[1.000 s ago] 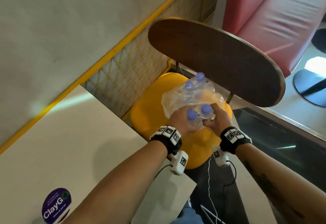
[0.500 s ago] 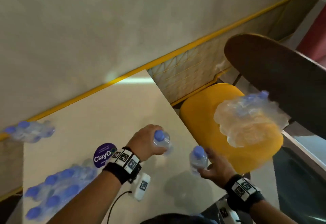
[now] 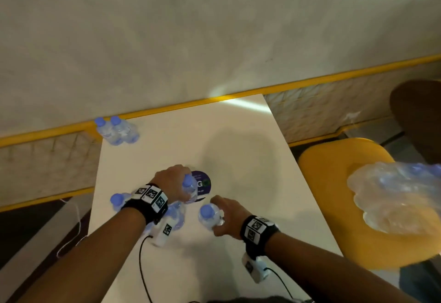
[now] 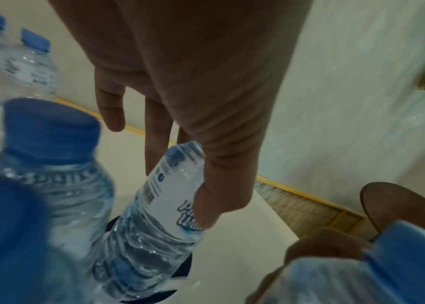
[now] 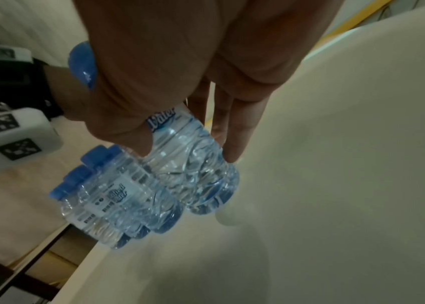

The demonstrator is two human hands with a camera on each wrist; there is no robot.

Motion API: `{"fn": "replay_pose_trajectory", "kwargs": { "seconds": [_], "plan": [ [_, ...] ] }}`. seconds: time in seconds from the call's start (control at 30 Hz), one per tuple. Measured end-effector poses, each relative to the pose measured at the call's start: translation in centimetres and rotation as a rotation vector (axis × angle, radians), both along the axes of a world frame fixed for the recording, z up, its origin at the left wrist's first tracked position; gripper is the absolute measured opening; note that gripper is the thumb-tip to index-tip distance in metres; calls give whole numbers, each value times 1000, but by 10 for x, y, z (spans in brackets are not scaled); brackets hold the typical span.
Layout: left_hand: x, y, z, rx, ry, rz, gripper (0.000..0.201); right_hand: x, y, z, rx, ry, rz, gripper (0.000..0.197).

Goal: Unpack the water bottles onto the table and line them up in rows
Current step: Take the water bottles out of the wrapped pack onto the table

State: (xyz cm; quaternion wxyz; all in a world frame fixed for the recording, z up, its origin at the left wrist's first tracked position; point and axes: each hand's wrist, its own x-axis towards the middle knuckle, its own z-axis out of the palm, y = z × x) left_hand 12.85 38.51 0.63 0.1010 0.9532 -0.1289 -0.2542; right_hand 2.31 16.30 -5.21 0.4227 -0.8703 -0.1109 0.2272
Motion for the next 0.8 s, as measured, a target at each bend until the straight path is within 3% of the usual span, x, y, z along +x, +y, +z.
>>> {"fn": "replay_pose_trajectory", "kwargs": {
  "seconds": [0.4, 0.8],
  "plan": [
    [-4, 16, -17, 67, 24, -48, 45, 18, 62, -27, -6, 56, -71, 57],
    [-2, 18, -13, 84, 90, -135, 53, 11, 71, -41, 12, 71, -75, 75]
  ]
}}
